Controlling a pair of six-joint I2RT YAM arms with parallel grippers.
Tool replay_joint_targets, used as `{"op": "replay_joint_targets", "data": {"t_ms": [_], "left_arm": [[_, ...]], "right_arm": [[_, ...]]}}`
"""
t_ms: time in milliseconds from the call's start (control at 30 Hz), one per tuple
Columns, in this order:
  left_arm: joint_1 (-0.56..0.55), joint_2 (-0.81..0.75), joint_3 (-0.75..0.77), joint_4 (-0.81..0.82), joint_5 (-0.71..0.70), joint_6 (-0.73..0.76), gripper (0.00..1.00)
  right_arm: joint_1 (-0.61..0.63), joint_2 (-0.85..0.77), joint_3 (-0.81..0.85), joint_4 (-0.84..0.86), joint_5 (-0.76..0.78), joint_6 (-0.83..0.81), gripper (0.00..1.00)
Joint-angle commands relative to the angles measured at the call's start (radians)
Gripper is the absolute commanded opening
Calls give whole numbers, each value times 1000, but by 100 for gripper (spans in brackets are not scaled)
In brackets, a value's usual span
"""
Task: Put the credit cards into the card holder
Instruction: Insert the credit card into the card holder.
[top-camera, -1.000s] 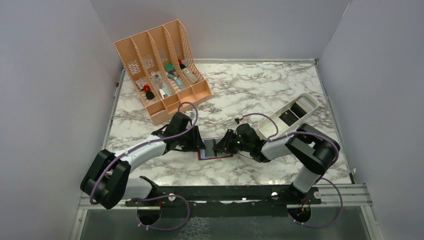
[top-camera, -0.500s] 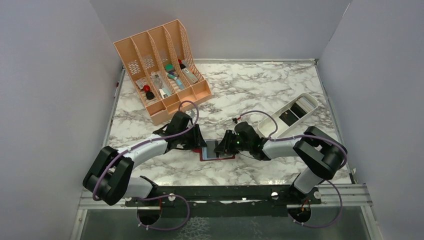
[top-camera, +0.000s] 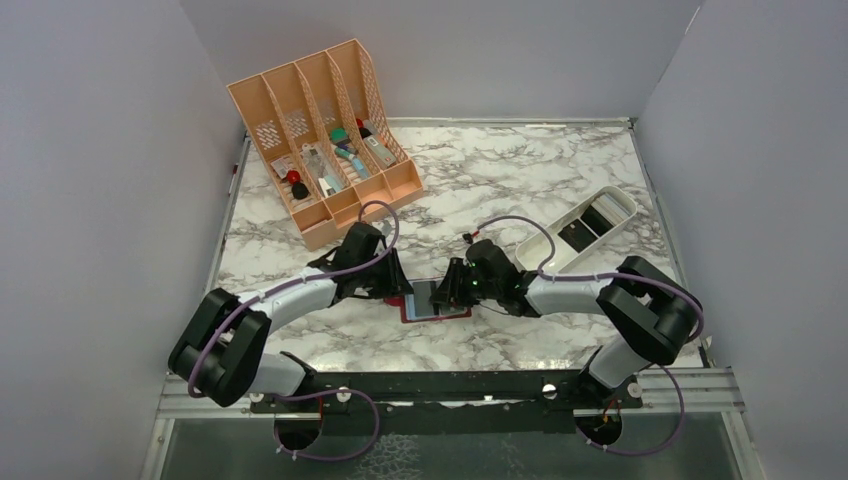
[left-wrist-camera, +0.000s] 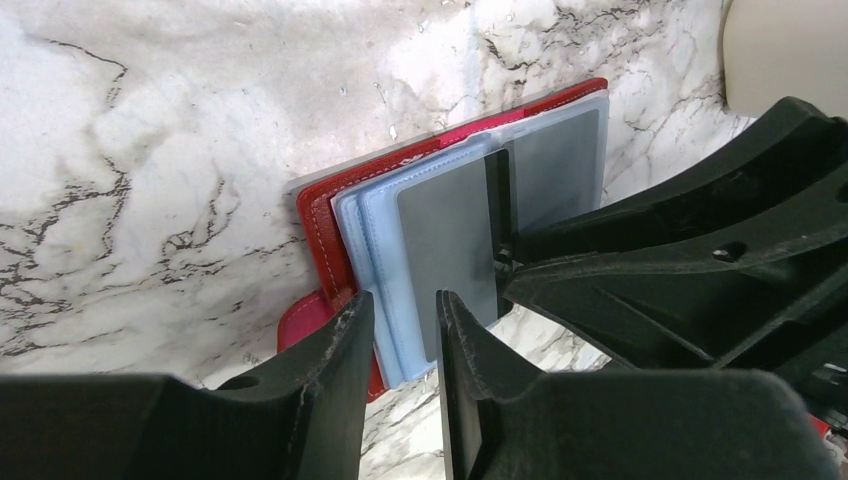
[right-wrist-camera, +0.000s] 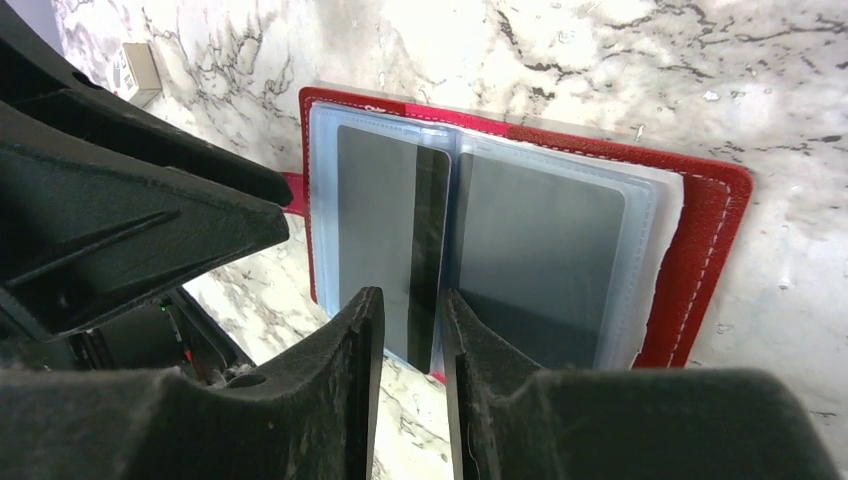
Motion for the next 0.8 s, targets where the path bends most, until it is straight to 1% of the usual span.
{"op": "replay_joint_targets", "data": {"t_ms": [0,67,133,400,633,767], "left_arm": [[3,19,18,36,27,0,31],[3,24,18,43,32,0,31],[3,27,17,48,37,0,31],[3,33,19,52,42,6,37],[3,42,26,58,54,8,39],[3,33,30,67,77,0,39]], "right_arm": [[9,-24,25,-43,39,-36,34],[14,-13,31,-36,30,-38,36],[20,4,36,-18,15,-39,36],[35,53,57,21,-13,-32,26],[35,57,41,58,-30,-22,25],[35,81,35,65,-32,-15,18]]}}
